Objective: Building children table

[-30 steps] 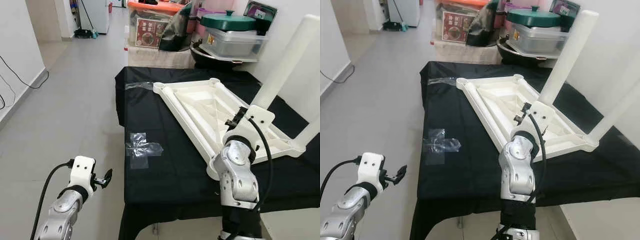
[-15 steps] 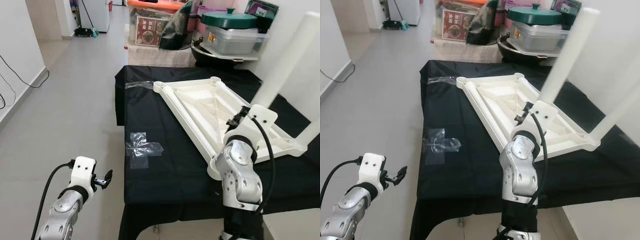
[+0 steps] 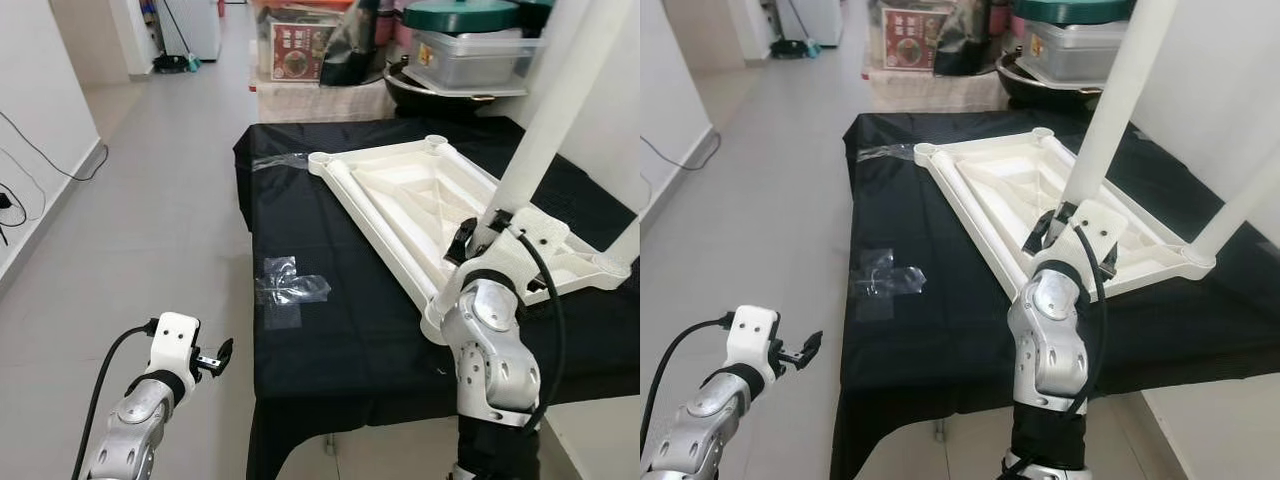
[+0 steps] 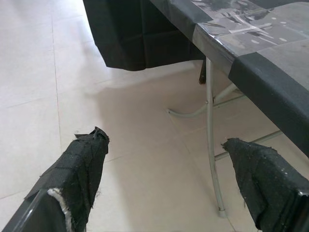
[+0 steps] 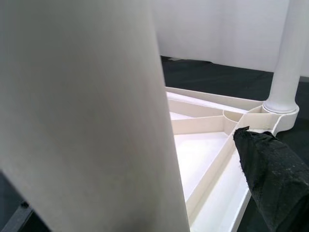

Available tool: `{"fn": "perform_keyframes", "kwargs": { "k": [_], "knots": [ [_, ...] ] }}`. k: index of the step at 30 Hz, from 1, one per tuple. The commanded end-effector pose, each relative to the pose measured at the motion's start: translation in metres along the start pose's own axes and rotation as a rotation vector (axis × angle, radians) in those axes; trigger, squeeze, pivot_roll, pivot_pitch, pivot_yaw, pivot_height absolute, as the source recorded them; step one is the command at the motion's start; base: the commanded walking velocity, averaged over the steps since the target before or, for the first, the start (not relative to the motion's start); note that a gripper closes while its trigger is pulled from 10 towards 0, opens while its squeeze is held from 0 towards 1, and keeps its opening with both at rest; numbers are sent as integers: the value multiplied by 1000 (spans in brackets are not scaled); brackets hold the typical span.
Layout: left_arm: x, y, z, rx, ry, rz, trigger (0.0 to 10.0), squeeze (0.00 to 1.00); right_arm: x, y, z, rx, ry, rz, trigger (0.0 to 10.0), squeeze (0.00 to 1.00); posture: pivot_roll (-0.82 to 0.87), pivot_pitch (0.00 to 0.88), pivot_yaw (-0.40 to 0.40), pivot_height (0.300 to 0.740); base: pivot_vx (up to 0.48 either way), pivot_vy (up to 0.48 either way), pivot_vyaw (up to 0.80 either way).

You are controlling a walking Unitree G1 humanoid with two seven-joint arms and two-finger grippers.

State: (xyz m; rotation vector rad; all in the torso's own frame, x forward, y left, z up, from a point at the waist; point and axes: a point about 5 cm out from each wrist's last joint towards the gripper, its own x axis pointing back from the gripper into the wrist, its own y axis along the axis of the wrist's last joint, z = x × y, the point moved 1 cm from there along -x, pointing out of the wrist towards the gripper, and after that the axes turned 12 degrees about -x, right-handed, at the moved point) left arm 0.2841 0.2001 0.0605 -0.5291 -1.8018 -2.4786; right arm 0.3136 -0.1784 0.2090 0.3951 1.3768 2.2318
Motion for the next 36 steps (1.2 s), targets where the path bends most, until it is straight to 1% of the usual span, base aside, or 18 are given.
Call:
{"fn": "perform_keyframes", "kwargs": {
  "k": [1, 2, 6, 11, 13, 14, 17, 22, 24, 25, 27, 28, 29, 30, 31, 33, 34, 36],
  "knots": [
    [1, -5, 0, -13, -7, 16, 10000, 0, 3, 7, 4, -14, 53, -1, 10000, 192, -21, 0, -51, 740, 0, 0, 0],
    [1, -5, 0, -14, -9, 17, 10000, 0, 1, 14, 8, -2, 122, -2, 10000, 0, -28, 0, -49, 740, 0, 0, 0],
    [0, -6, -1, -15, -14, 18, 10000, 0, -5, 28, 12, 37, 249, -4, 10000, 0, -28, 0, -49, 740, 0, 0, 0],
    [-1, -6, -2, -14, -18, 17, 10000, 0, -15, 38, 11, 81, 319, -11, 10000, 0, -44, 0, -42, 740, 0, 0, 0],
    [-2, -5, -3, -14, -22, 15, 10000, 0, -33, 47, 6, 150, 377, -5, 10000, 0, -44, 0, -45, 740, 0, 0, 0],
    [-2, -5, -3, -14, -22, 15, 10000, 0, -33, 47, 6, 150, 377, -5, 10000, 0, -44, 0, -45, 740, 0, 0, 0],
    [-2, -5, -3, -15, -22, 17, 10000, 0, -50, 53, -2, 207, 417, 27, 10000, 0, -42, 0, -46, 740, 0, 0, 0],
    [-1, -7, -3, -16, -25, 20, 10000, 0, -61, 52, -8, 240, 473, 118, 10000, 0, -41, 0, -49, 740, 0, 0, 0],
    [-1, -7, -4, -17, -26, 21, 10000, 0, -64, 51, -11, 236, 474, 145, 9725, 0, -41, 0, -49, 740, 0, 0, 0],
    [-1, -7, -3, -17, -26, 21, 10000, 0, -66, 46, -13, 221, 506, 207, 3098, 0, -39, 0, -51, 740, 0, 0, 0],
    [-1, -7, -3, -17, -26, 21, 10000, 0, -67, 43, -14, 206, 529, 249, 3098, 0, -39, 0, -51, 740, 0, 0, 0],
    [-1, -8, -3, -18, -27, 21, 10000, 0, -68, 38, -14, 180, 608, 323, 5216, 0, -40, 0, -52, 740, 0, 0, 0],
    [-1, -8, -3, -18, -27, 21, 10000, 0, -68, 38, -14, 180, 608, 323, 5216, 0, -40, 0, -52, 740, 0, 0, 0],
    [-1, -8, -3, -18, -28, 21, 10000, 0, -70, 37, -14, 184, 636, 334, 4627, 0, -41, 0, -52, 740, 0, 0, 0],
    [-1, -8, -3, -18, -28, 21, 10000, 0, -70, 37, -14, 184, 636, 334, 4627, 0, -41, 0, -52, 740, 0, 0, 0],
    [-1, -8, -4, -20, -30, 21, 10000, 0, -76, 40, -14, 188, 690, 341, 2745, 0, -36, 0, -55, 740, 0, 0, 0],
    [-1, -7, -4, -20, -30, 21, 10000, 0, -80, 42, -14, 197, 700, 337, 0, 0, -36, 0, -55, 740, 0, 0, 0],
    [-1, -8, -4, -21, -30, 21, 10000, 0, -82, 43, -14, 199, 713, 341, 0, 0, -35, 0, -56, 740, 0, 0, 0]
  ]
}}
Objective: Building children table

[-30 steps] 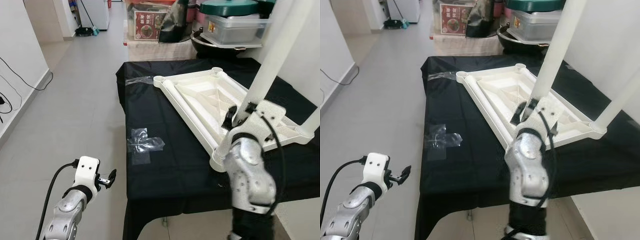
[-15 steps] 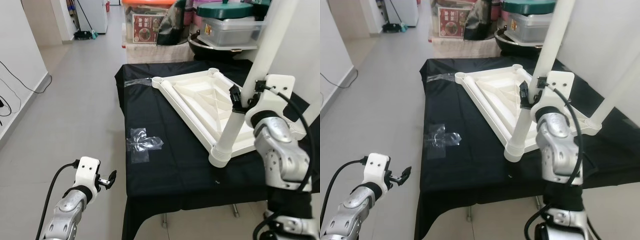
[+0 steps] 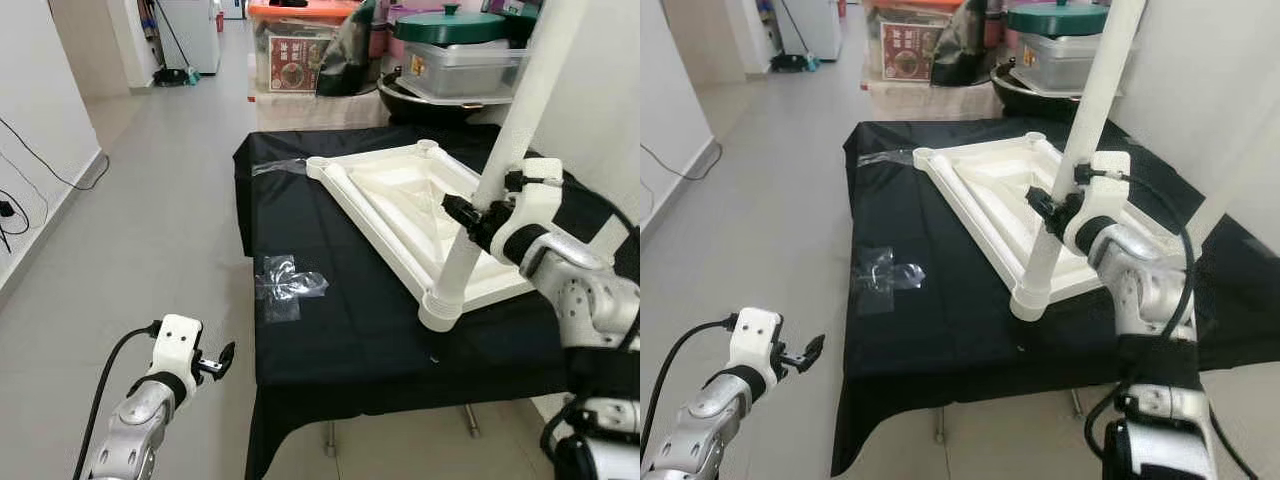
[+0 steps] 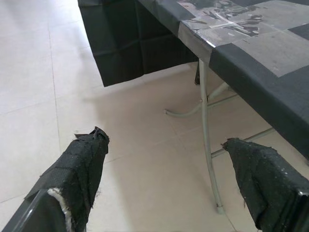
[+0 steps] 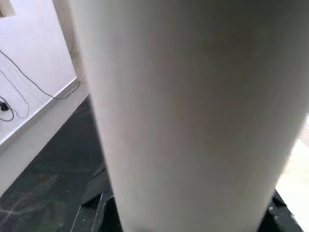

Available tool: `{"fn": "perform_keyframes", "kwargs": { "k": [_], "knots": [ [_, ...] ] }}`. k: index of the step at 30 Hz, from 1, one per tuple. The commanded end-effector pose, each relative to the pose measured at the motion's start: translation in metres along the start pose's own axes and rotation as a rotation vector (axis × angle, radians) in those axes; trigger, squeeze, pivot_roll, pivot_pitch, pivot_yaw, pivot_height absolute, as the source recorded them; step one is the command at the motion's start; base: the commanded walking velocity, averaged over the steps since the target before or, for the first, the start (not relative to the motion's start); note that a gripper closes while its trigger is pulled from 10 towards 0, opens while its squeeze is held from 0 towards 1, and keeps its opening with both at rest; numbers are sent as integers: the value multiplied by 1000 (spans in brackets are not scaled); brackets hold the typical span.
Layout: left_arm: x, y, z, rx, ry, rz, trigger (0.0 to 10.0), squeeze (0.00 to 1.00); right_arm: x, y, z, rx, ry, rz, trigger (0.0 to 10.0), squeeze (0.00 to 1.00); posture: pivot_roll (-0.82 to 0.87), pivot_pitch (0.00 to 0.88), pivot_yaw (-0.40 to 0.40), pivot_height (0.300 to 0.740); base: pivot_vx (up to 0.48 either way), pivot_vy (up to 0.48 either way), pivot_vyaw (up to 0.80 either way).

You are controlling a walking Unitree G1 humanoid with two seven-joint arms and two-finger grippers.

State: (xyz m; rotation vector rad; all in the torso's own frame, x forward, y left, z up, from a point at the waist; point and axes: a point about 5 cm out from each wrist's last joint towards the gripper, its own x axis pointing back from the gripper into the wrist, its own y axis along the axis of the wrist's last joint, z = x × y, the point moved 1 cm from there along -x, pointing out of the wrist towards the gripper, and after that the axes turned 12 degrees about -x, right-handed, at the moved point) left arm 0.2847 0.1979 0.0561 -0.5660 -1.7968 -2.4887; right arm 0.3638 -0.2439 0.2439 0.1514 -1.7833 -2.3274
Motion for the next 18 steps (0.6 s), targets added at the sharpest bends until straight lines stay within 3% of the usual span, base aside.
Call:
{"fn": "perform_keyframes", "kwargs": {
  "k": [1, 9, 10, 11, 12, 13, 14, 15, 16, 17, 18],
  "knots": [
    [1, -5, 0, -13, -5, 16, 10000, 0, -2, 2, -11, 11, -25, 4, 0, 0, -35, 0, -56, 740, 0, 0, 0],
    [3, -6, 2, -18, 0, 19, 10000, 0, -6, 3, -31, 21, -132, 4, 0, 0, -22, 0, -67, 740, 0, 0, 0],
    [4, -6, 2, -18, 1, 20, 10000, 0, -5, -7, -36, 12, -290, -16, 0, 0, -23, 0, -70, 740, 0, 0, 0],
    [4, -6, 2, -18, 1, 20, 10000, 0, -5, -7, -36, 12, -290, -16, 0, 0, -23, 0, -70, 740, 0, 0, 0],
    [4, -7, 2, -19, 2, 21, 10000, 0, -4, -14, -40, 7, -413, -40, 0, 0, -23, 0, -70, 740, 0, 0, 0],
    [4, -7, 2, -19, 2, 21, 10000, 0, -4, -14, -40, 7, -413, -40, 0, 0, -23, 0, -70, 740, 0, 0, 0],
    [4, -7, 2, -17, 3, 23, 10000, 0, 1, -25, -42, -9, -543, -42, 0, 0, -22, 0, -69, 740, 0, 0, 0],
    [4, -7, 2, -17, 3, 23, 10000, 0, 1, -25, -42, -9, -543, -42, 0, 0, -22, 0, -69, 740, 0, 0, 0],
    [4, -8, 1, -16, 3, 23, 10000, 0, 4, -40, -38, -34, -651, -48, 0, 0, -16, 0, -75, 740, 0, 0, 0],
    [4, -8, 1, -16, 3, 23, 10000, 0, 4, -40, -38, -34, -651, -48, 0, 0, -16, 0, -75, 740, 0, 0, 0],
    [4, -7, 0, -16, 4, 23, 10000, 0, 6, -58, -26, -86, -731, -53, 0, 0, -7, 0, -72, 740, 0, 0, 0]
  ]
}}
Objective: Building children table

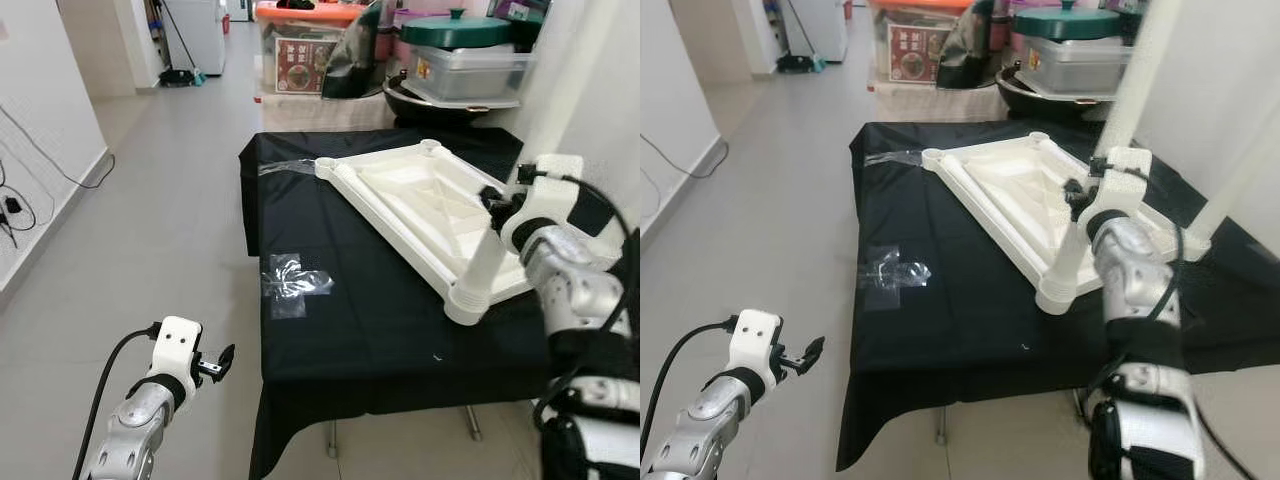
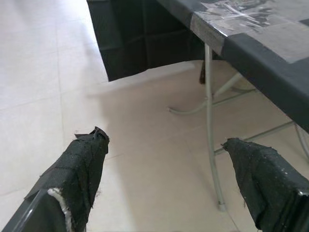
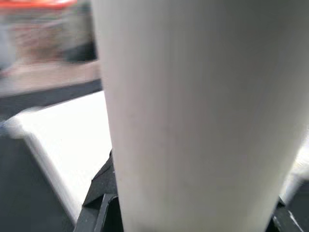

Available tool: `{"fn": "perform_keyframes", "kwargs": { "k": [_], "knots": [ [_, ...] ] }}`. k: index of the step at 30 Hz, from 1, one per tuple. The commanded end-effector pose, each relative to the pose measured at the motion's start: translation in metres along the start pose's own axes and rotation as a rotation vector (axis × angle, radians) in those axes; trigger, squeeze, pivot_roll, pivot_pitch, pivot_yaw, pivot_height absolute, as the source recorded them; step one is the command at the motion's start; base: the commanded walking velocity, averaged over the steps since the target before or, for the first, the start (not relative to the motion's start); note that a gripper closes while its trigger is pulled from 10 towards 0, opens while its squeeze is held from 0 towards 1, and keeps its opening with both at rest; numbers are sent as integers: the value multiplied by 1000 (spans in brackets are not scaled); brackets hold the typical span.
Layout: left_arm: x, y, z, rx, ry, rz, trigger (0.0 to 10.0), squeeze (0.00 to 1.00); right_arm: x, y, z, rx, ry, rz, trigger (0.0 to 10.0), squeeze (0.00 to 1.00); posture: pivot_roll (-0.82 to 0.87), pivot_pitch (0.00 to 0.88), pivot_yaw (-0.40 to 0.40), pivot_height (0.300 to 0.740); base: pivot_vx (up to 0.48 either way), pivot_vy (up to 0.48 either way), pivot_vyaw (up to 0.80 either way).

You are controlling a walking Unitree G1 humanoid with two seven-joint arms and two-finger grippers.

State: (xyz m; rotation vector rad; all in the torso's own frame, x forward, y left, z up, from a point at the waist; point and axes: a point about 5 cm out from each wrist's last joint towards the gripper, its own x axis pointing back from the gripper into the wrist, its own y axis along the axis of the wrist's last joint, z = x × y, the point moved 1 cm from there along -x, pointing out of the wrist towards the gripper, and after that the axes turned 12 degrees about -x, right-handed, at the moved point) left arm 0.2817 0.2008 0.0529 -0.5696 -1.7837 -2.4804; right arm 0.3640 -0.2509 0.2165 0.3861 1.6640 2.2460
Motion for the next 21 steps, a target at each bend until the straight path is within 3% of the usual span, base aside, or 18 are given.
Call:
{"fn": "perform_keyframes", "kwargs": {
  "k": [1, 3, 4, 5, 6, 7, 8, 10, 14, 15, 16, 17, 18, 19, 21],
  "knots": [
    [1, -3, -1, -14, -1, 9, 10000, 0, 4, -32, -17, 12, -119, 138, 0, 0, -7, 0, -72, 740, 0, 0, 0],
    [1, -1, 0, -12, 2, 7, 10000, 0, 26, -57, 8, -77, -215, 152, 0, 0, -4, 0, -65, 740, 0, 0, 0],
    [1, -1, 0, -12, 2, 7, 10000, 0, 26, -57, 8, -77, -215, 152, 0, 0, -4, 0, -65, 740, 0, 0, 0],
    [2, -2, 2, -14, 5, 11, 10000, 0, 36, -64, 30, -113, -230, 163, 0, 0, -4, 0, -70, 740, 0, 0, 0],
    [2, -2, 2, -14, 5, 11, 10000, 0, 36, -64, 30, -113, -230, 163, 0, 0, -4, 0, -70, 740, 0, 0, 0],
    [2, -2, 3, -15, 9, 14, 10000, 0, 42, -66, 46, -133, -232, 167, 0, 0, -5, 0, -73, 740, 0, 0, 0],
    [2, -2, 3, -15, 9, 14, 10000, 0, 42, -66, 46, -133, -232, 167, 0, 0, -5, 0, -73, 740, 0, 0, 0],
    [1, -2, 4, -13, 20, 20, 10000, 0, 45, -62, 63, -119, -203, 173, 0, 0, -10, 0, -83, 740, 0, 0, 0],
    [0, -2, 3, -11, 21, 21, 10000, 0, 45, -62, 65, -111, -189, 181, 0, 0, -10, 0, -83, 740, 0, 0, 0],
    [0, -3, 1, -8, 20, 22, 10000, 0, 45, -61, 67, -103, -167, 194, 2745, 0, -13, 0, -85, 740, 0, 0, 0],
    [0, -3, -1, -5, 19, 23, 10000, 0, 45, -59, 68, -102, -143, 190, 10000, 0, -18, 0, -81, 740, 0, 0, 0],
    [0, -3, -1, -5, 19, 23, 10000, 0, 45, -59, 68, -102, -143, 190, 10000, 0, -18, 0, -81, 740, 0, 0, 0],
    [-1, -4, -4, -3, 15, 24, 10000, 0, 47, -54, 68, -115, -121, 174, 10000, 659, -21, 0, -78, 740, 0, 0, 0],
    [-1, -5, -5, -2, 11, 25, 10000, 0, 48, -47, 67, -122, -93, 152, 10000, 1000, -22, 0, -77, 740, 0, 0, 0],
    [-1, -5, -5, -2, 8, 26, 10000, 0, 49, -42, 66, -127, -76, 137, 10000, 1000, -22, 0, -77, 740, 0, 0, 0]
  ]
}}
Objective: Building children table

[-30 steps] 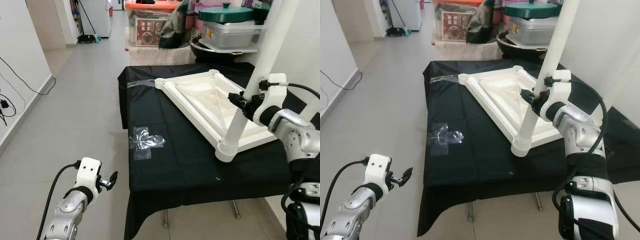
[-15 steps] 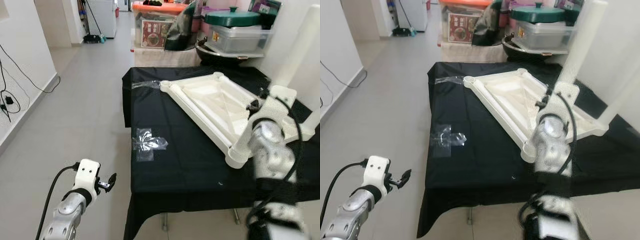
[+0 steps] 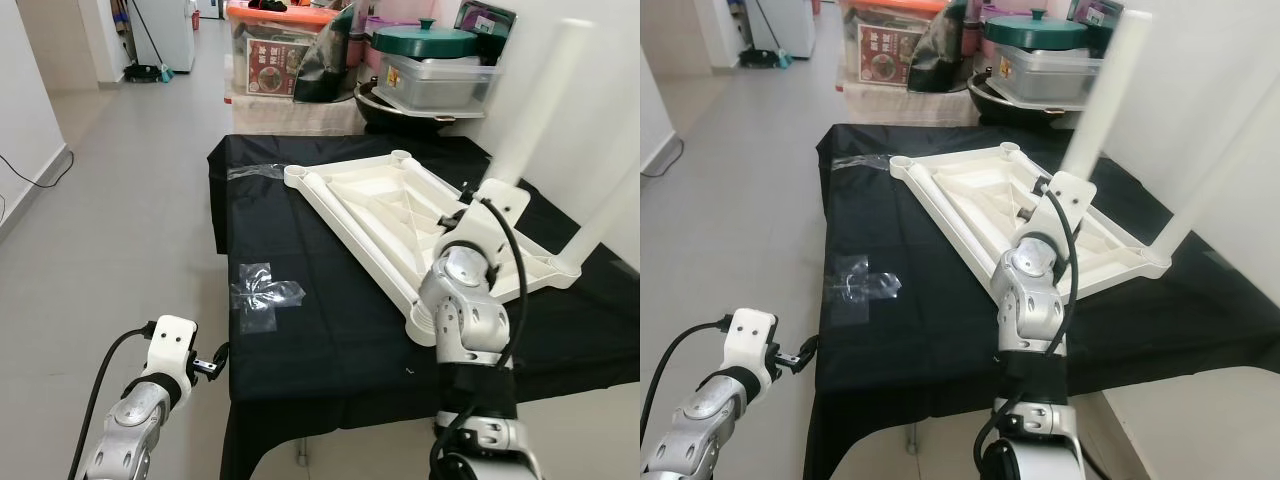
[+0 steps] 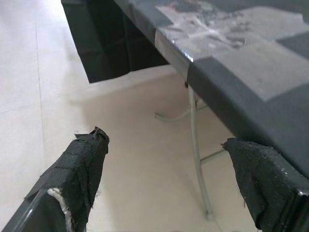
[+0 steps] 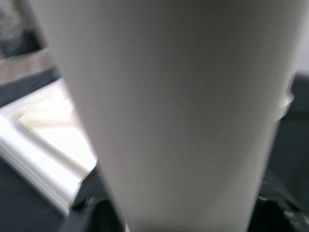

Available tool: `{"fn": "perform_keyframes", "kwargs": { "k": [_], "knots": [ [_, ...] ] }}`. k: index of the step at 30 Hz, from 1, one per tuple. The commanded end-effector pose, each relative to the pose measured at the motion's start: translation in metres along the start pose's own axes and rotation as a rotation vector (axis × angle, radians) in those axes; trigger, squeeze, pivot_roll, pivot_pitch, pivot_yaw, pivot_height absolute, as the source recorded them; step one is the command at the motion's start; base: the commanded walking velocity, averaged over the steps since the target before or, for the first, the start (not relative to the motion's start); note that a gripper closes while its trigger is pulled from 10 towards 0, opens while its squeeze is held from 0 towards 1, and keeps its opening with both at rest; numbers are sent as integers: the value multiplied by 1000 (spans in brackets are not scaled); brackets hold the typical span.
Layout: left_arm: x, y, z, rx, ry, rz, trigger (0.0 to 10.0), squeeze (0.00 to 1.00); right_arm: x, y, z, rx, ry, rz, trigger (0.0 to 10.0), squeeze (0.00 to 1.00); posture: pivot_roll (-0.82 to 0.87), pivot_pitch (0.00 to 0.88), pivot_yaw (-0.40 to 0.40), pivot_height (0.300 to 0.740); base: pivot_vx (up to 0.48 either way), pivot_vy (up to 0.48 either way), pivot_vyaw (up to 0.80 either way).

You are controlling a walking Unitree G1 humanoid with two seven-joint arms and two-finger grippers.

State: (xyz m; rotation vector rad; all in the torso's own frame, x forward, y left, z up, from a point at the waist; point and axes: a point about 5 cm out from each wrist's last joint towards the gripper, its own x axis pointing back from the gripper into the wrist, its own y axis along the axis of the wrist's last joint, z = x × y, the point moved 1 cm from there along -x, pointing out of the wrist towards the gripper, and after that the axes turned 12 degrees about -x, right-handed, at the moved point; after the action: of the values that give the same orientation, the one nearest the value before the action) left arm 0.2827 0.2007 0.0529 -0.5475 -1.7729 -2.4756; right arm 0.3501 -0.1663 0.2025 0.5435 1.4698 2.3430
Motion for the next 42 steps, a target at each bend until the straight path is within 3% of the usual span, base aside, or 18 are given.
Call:
{"fn": "perform_keyframes", "kwargs": {
  "k": [1, 3, 4, 5, 6, 8, 12, 14, 17, 19, 21, 22, 24, 29, 31, 39, 42],
  "knots": [
    [0, -5, -6, -2, -11, 22, 10000, 0, 1, -7, 0, 6, 21, 47, 10000, 1000, -22, 0, -77, 740, 0, 0, 0],
    [0, -5, -5, -3, -12, 22, 10000, 0, 1, -2, 0, 22, 46, 47, 10000, 1000, -25, 0, -73, 740, 0, 0, 0],
    [-1, -5, -4, -4, -12, 21, 10000, 0, 0, 5, -1, 42, 61, 41, 10000, 0, -27, 0, -71, 740, 0, 0, 0],
    [-1, -4, -2, -7, -11, 19, 10000, 0, 0, 19, -1, 64, 108, 30, 10000, 0, -28, 0, -69, 740, 0, 0, 0],
    [-1, -4, -2, -7, -11, 19, 10000, 0, 0, 19, -1, 64, 108, 30, 10000, 0, -28, 0, -69, 740, 0, 0, 0],
    [-2, -3, 1, -12, -11, 18, 10000, 0, 0, 57, 0, 115, 255, -15, 10000, 0, -44, 0, -61, 740, 0, 0, 0],
    [-2, -4, 1, -15, -12, 19, 10000, 0, 2, 77, 1, 155, 349, -27, 10000, 0, -48, 0, -59, 740, 0, 0, 0],
    [-3, -4, -1, -18, -18, 19, 10000, 0, 3, 84, 5, 243, 511, 1, 10000, 0, -49, 0, -58, 740, 0, 0, 0],
    [-3, -4, -1, -20, -20, 18, 10000, 0, 6, 84, 6, 270, 585, 43, 10000, 0, -49, 0, -58, 740, 0, 0, 0],
    [-4, -3, -2, -22, -23, 16, 10000, 0, 16, 81, 12, 340, 777, 108, 10000, 0, -43, 0, -55, 740, 0, 0, 0],
    [-4, -3, -2, -22, -23, 16, 10000, 0, 16, 81, 12, 340, 777, 108, 10000, 0, -43, 0, -55, 740, 0, 0, 0],
    [-4, -3, -2, -24, -24, 15, 10000, 0, 20, 78, 14, 364, 858, 141, 10000, 0, -43, 0, -55, 740, 0, 0, 0],
    [-5, -2, -3, -29, -29, 13, 10000, 0, 15, 61, 8, 421, 953, 235, 10000, 0, -37, 0, -57, 740, 0, 0, 0],
    [-6, -1, -2, -29, -27, 12, 10000, 0, -2, 50, -3, 488, 1009, 334, 10000, 0, -25, 0, -69, 740, 0, 0, 0],
    [-5, -3, -2, -28, -24, 14, 10000, 0, -17, 48, -12, 494, 990, 365, 0, 0, -18, 0, -78, 740, 0, 0, 0],
    [-3, -5, -4, -26, -24, 18, 10000, 0, -30, 42, -26, 481, 970, 423, 0, 0, -13, 0, -86, 740, 0, 0, 0],
    [-3, -6, -4, -26, -26, 24, 10000, 0, -38, 30, -26, 364, 834, 359, 0, 0, -12, 0, -81, 740, 0, 0, 0]
  ]
}}
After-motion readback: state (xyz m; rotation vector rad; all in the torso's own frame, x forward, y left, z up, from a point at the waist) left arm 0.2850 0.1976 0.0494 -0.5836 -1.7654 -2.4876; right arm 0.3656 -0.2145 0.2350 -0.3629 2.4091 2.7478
